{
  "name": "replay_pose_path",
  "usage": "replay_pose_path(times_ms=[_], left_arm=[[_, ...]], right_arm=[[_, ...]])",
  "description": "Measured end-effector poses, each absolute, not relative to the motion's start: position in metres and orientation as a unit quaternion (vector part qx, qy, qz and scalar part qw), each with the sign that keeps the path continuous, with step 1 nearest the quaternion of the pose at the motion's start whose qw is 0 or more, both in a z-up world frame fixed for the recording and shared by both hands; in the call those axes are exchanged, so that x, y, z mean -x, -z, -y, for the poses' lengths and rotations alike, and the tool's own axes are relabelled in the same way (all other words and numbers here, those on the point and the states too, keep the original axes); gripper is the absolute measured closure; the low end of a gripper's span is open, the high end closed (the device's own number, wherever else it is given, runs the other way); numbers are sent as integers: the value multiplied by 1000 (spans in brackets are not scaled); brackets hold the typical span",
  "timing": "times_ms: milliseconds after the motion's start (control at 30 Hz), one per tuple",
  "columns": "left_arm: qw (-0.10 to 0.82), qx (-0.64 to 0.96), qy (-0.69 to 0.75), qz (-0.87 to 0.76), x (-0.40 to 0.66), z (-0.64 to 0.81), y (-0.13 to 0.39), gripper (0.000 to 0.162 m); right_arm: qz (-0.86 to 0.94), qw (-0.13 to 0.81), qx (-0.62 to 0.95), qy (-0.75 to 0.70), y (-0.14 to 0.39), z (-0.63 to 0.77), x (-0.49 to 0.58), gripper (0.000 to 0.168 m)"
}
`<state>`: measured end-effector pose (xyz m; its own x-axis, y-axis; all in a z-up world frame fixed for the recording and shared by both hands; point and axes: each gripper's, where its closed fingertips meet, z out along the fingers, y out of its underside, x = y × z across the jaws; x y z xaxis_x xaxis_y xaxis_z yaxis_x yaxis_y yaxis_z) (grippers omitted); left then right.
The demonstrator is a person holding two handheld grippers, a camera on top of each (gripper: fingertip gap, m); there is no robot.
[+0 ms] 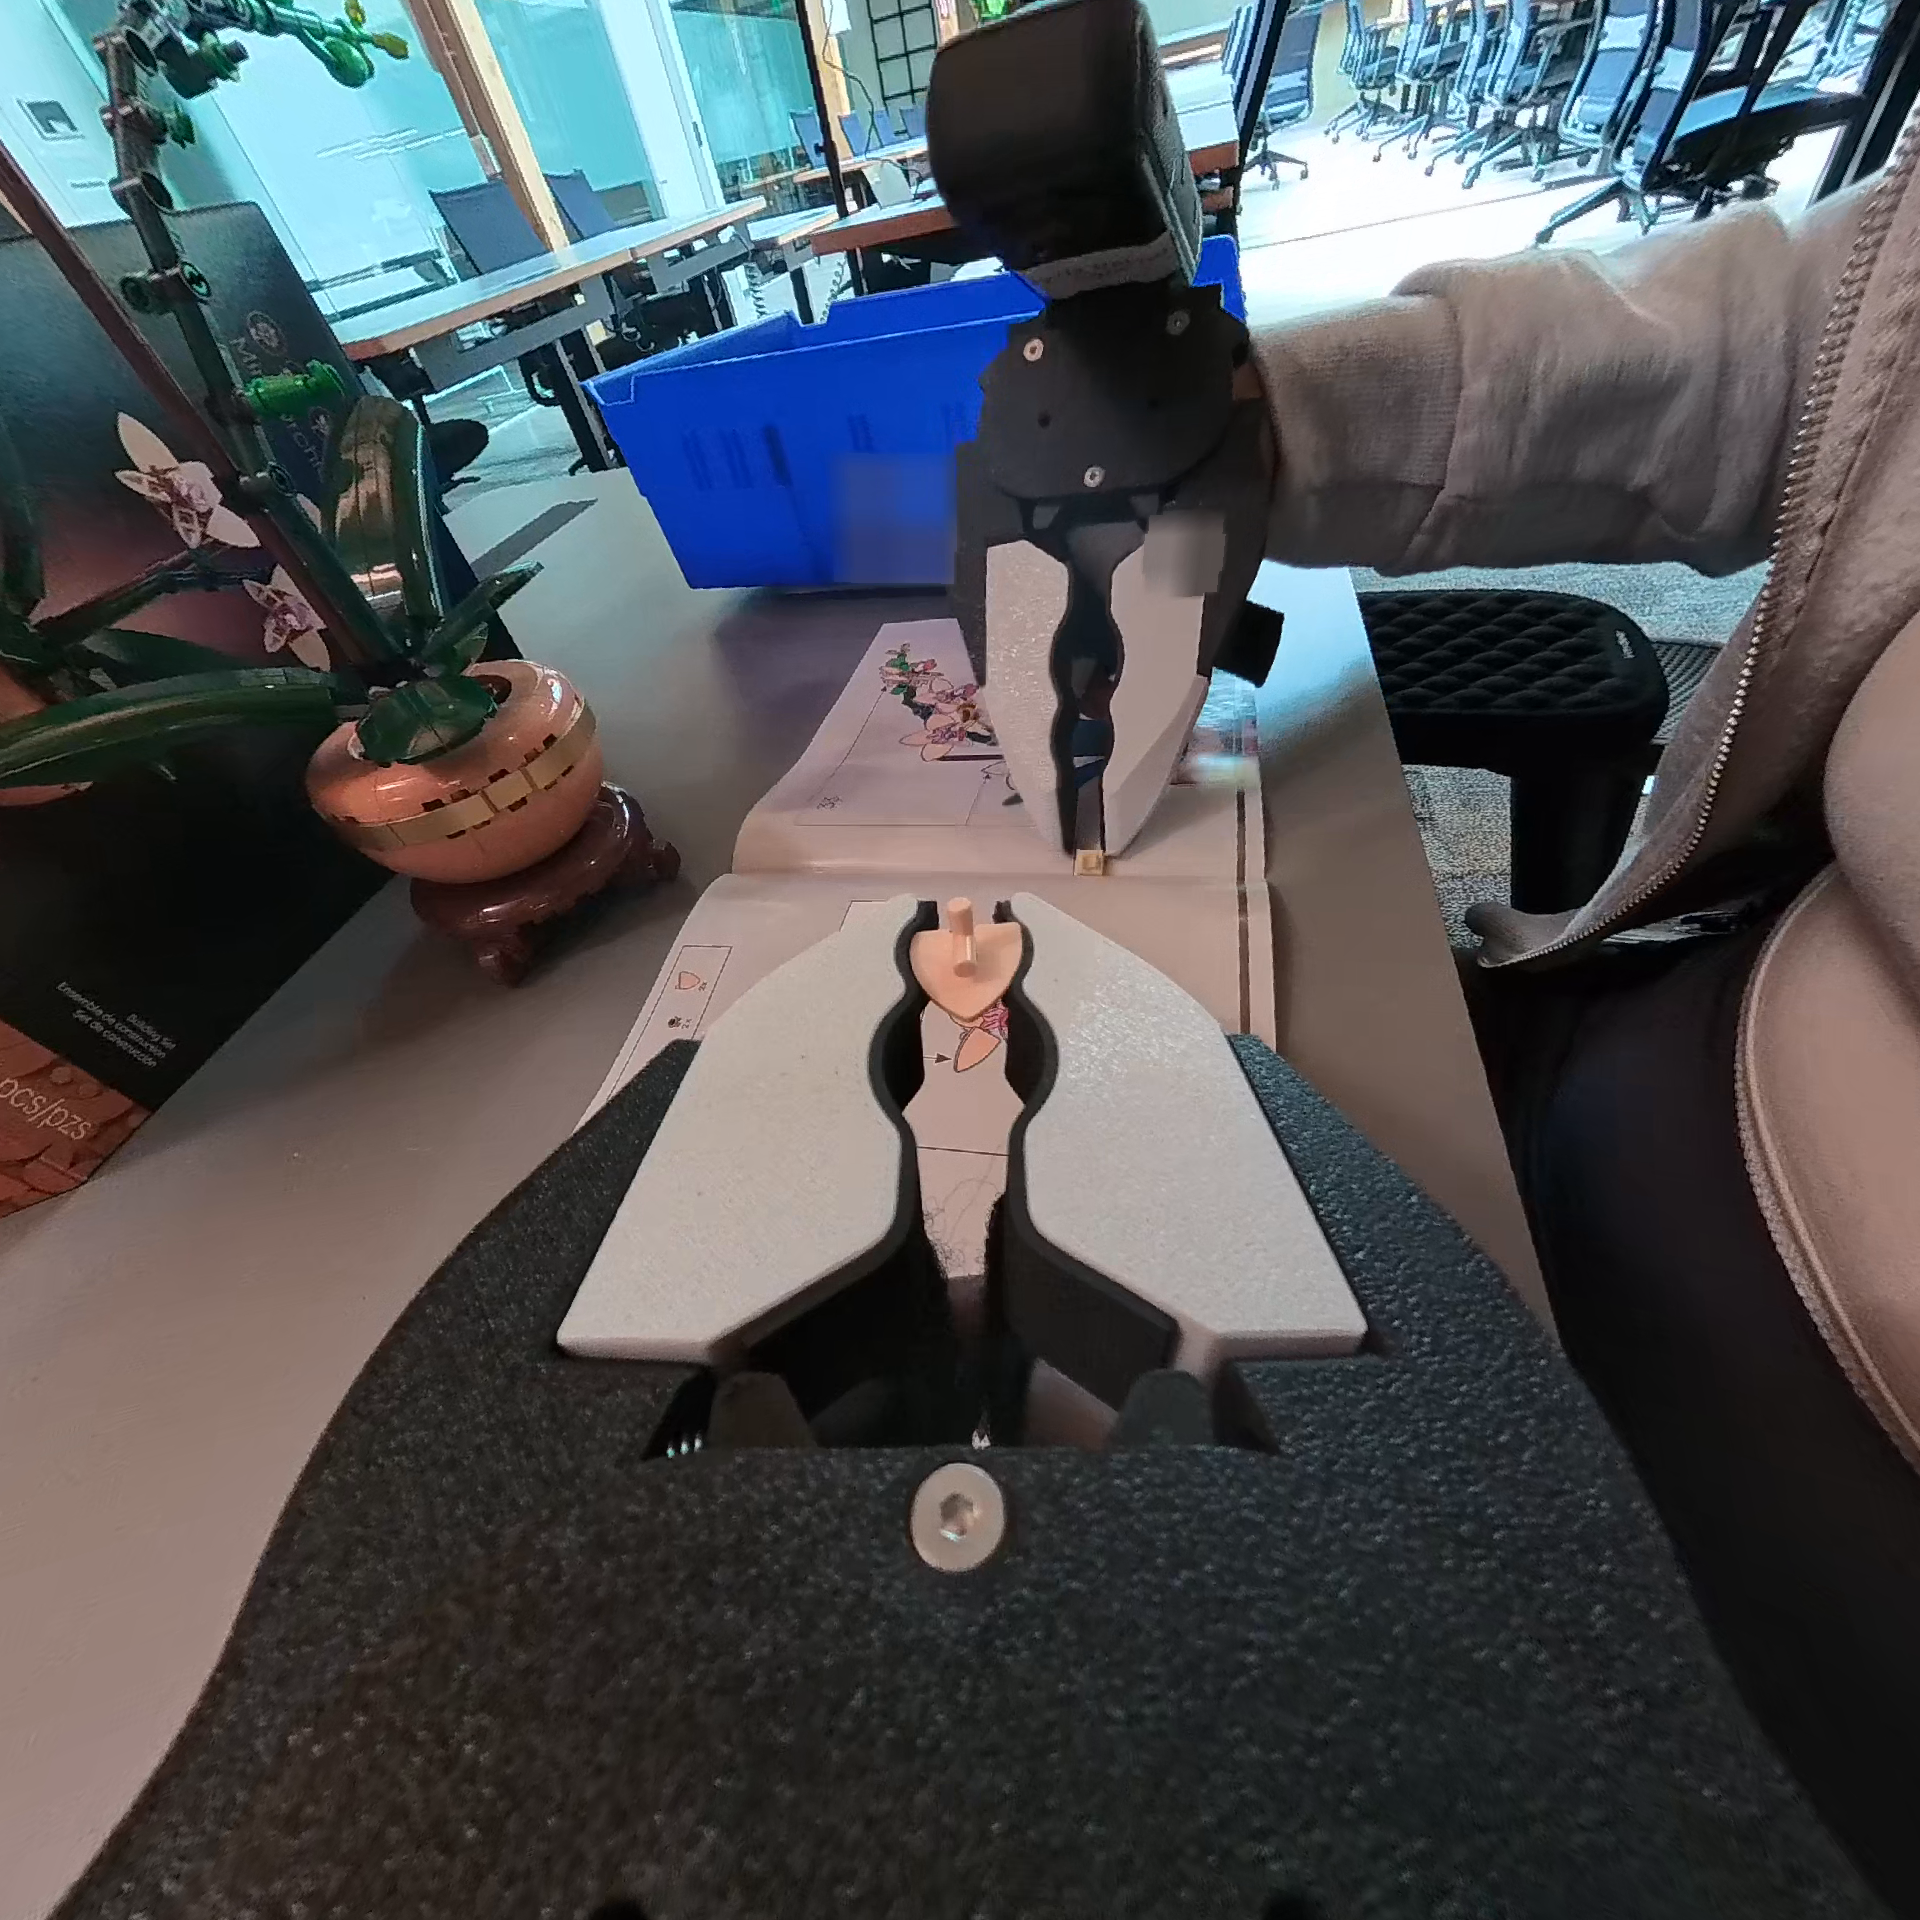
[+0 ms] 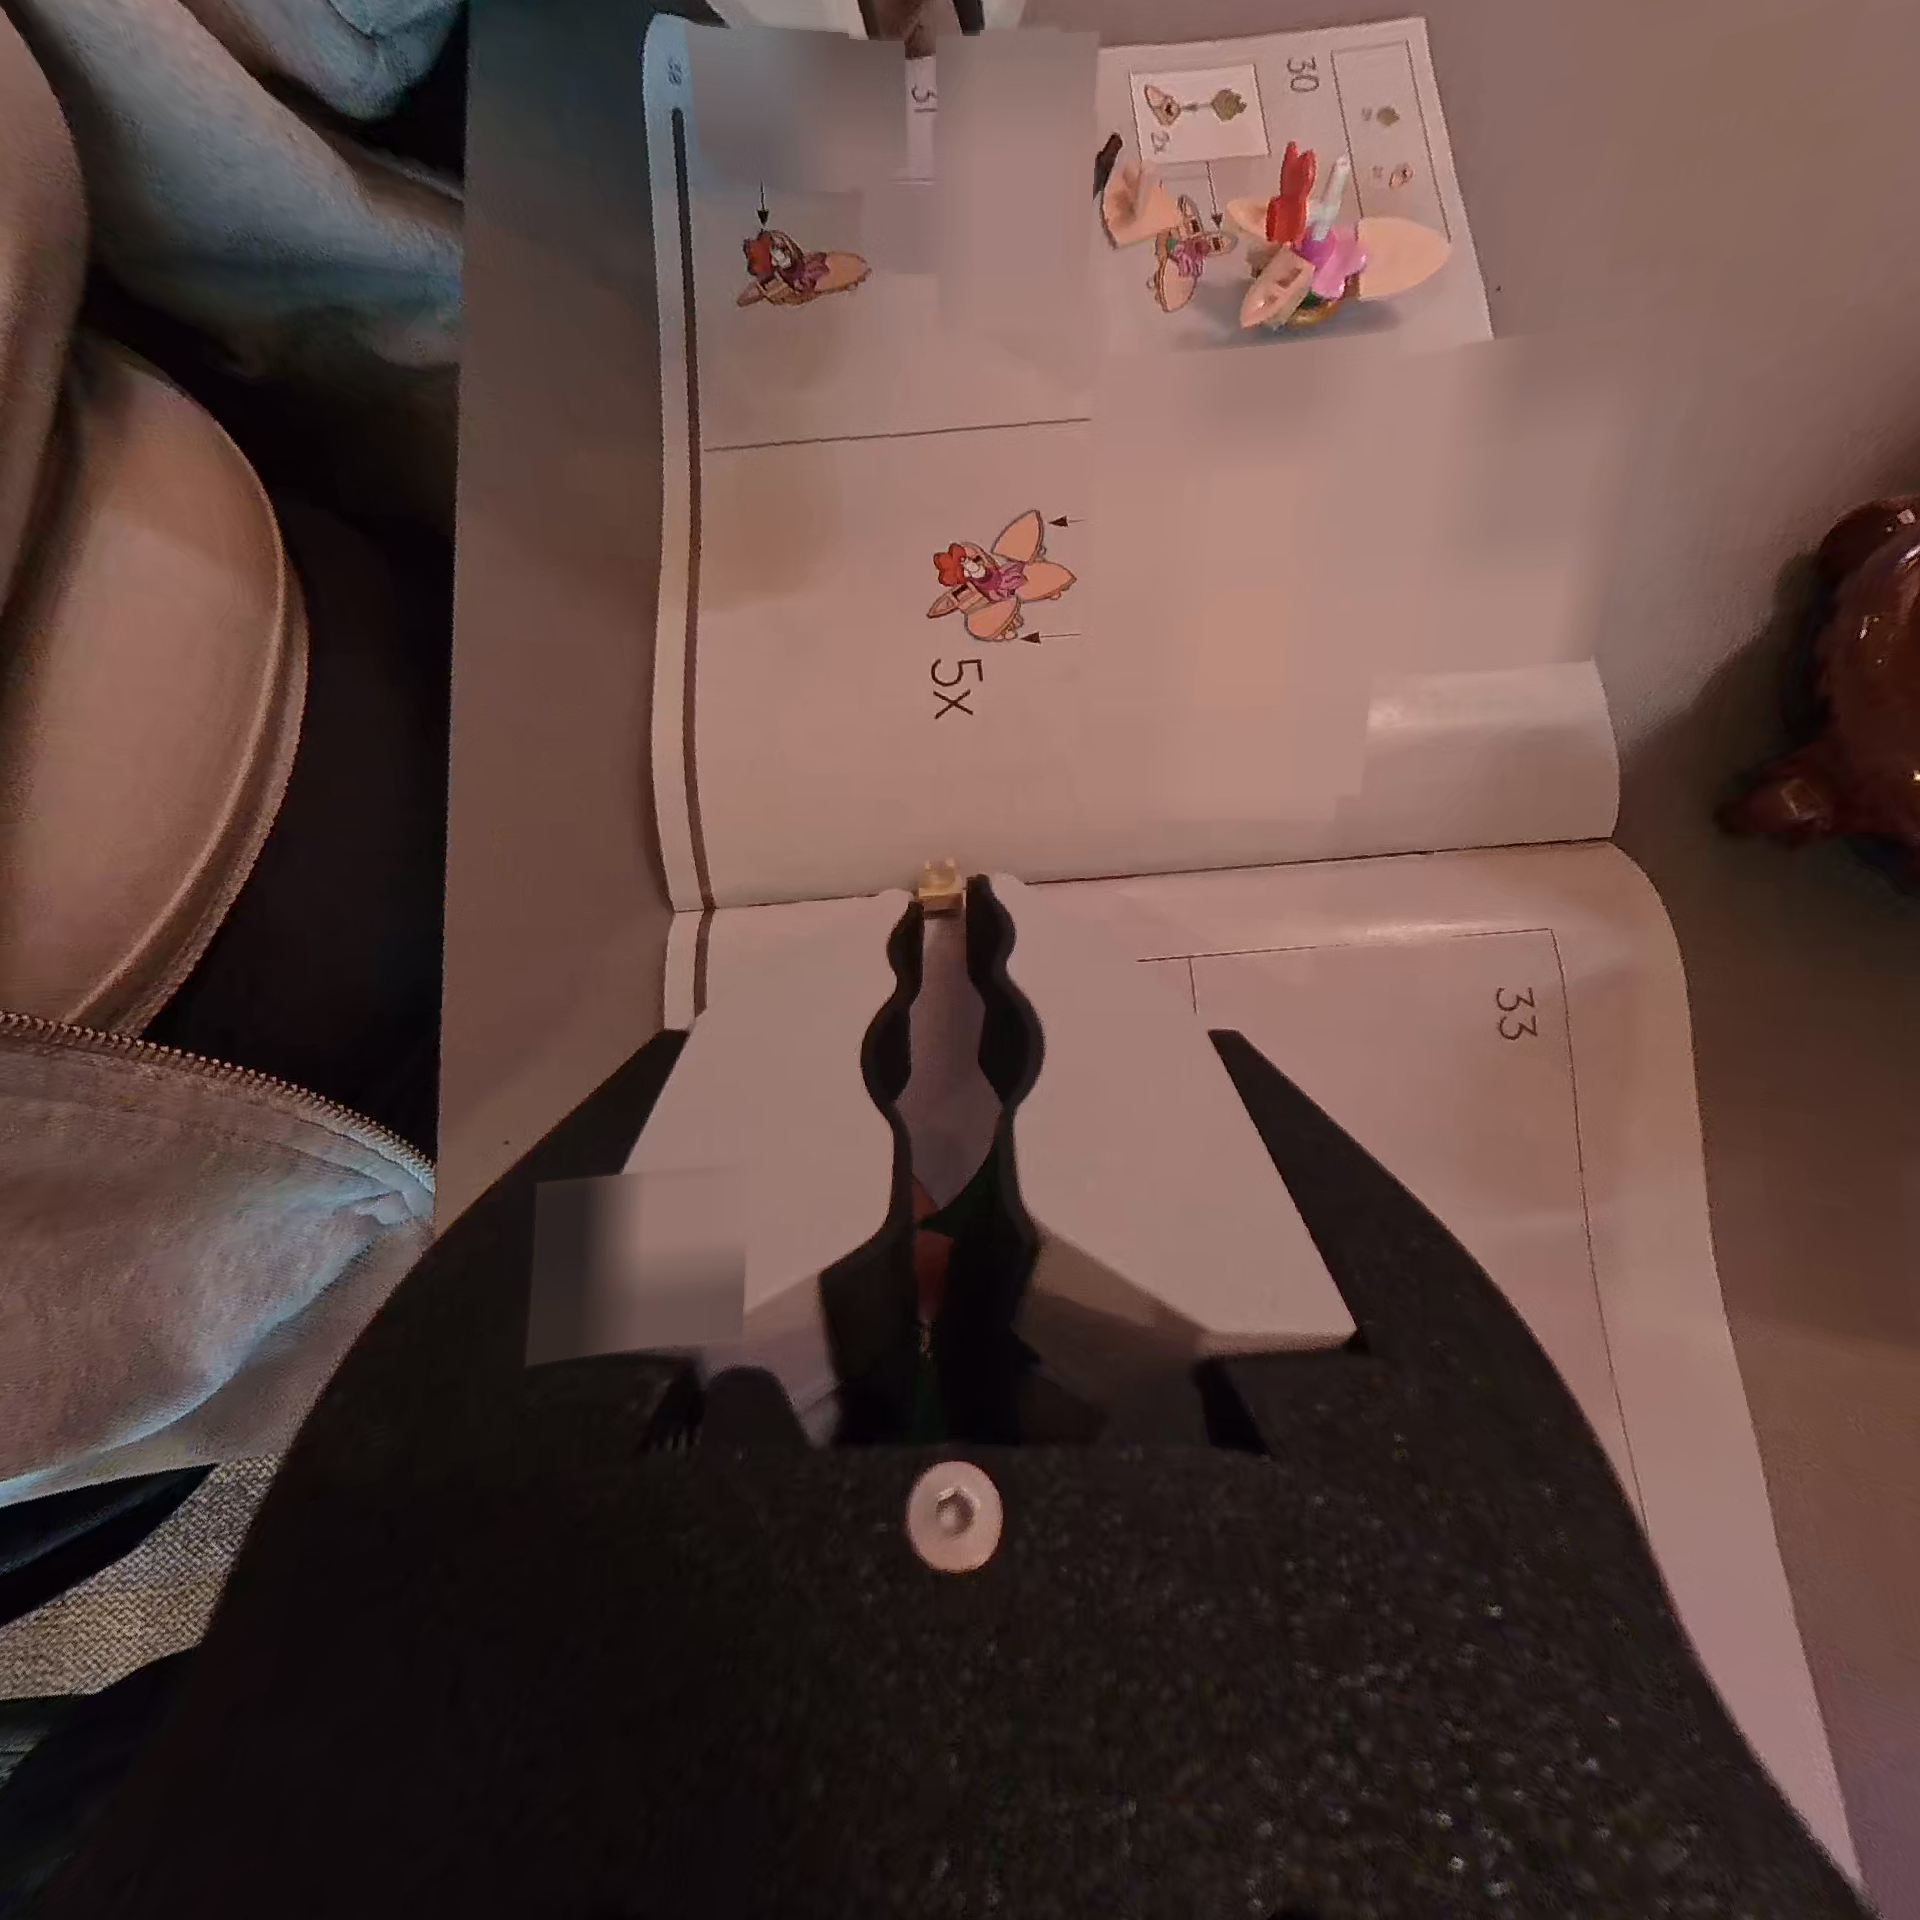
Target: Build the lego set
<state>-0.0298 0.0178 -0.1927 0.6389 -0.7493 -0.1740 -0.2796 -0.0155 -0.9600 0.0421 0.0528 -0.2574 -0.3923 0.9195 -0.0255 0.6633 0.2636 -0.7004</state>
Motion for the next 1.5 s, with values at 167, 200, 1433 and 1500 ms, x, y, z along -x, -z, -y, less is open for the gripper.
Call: replay_pose_path(times_ms=[167, 200, 1433, 1500], left_arm=[[593, 684, 197, -376, 30, -18, 193, 151], [593, 684, 197, -376, 30, -19, 193, 151], [592, 684, 194, -379, 30, -17, 193, 151], [593, 684, 193, -379, 30, -18, 194, 151]], right_arm=[[762, 203, 515, -337, 254, -50, -40, 162], [762, 203, 515, -336, 253, -49, -39, 162], [740, 228, 534, -340, 259, -52, -40, 161], [743, 226, 534, -334, 259, -52, -40, 161]])
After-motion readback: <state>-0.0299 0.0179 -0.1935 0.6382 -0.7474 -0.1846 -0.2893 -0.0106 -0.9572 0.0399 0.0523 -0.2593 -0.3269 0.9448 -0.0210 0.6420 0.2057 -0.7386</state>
